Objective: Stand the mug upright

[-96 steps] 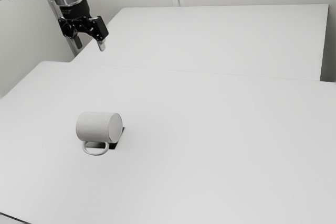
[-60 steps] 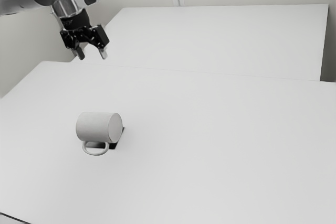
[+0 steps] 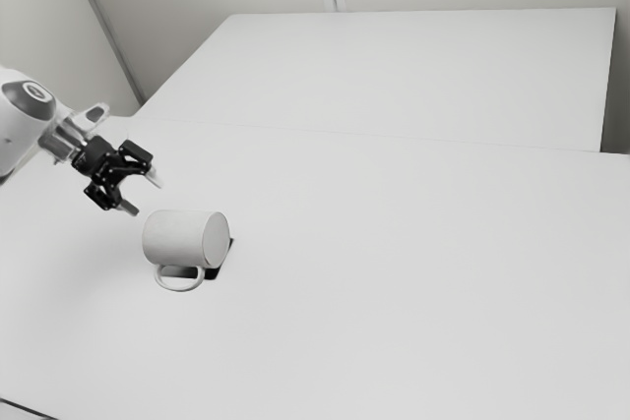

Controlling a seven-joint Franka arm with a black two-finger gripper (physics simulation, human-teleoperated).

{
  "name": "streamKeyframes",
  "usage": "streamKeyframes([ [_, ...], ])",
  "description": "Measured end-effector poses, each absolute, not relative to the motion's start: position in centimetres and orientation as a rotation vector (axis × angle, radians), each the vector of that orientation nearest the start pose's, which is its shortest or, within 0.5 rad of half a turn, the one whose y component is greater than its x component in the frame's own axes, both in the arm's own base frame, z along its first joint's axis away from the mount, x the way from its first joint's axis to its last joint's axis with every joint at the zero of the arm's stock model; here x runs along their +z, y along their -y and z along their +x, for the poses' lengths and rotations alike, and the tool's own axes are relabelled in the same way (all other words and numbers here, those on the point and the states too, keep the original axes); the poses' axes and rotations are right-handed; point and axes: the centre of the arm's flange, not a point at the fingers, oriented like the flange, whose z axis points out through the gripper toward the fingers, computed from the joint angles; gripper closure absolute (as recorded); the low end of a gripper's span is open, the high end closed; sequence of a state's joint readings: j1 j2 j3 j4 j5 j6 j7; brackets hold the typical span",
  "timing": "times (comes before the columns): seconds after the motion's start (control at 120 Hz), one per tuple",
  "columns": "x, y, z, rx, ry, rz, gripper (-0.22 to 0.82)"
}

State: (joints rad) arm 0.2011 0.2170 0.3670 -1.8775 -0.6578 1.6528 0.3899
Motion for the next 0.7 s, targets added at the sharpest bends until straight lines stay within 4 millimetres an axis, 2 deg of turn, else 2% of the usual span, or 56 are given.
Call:
streamKeyframes([
  [0.108, 36.9, -26.4, 49.3, -0.032, -0.509, 2.287, 0.00],
  [0.183, 36.6, -27.3, 48.4, 0.032, -0.498, 2.244, 0.00],
  [0.233, 36.2, -27.6, 48.1, 0.062, -0.484, 2.224, 0.00],
  [0.342, 33.7, -27.6, 48.3, 0.119, -0.464, 2.146, 0.00],
  [0.467, 32.8, -28.5, 47.9, 0.203, -0.435, 2.080, 0.00],
  [0.6, 29.4, -27.5, 45.7, 0.195, -0.433, 2.012, 0.00],
  [0.7, 28.6, -27.0, 45.2, 0.213, -0.405, 1.993, 0.00],
])
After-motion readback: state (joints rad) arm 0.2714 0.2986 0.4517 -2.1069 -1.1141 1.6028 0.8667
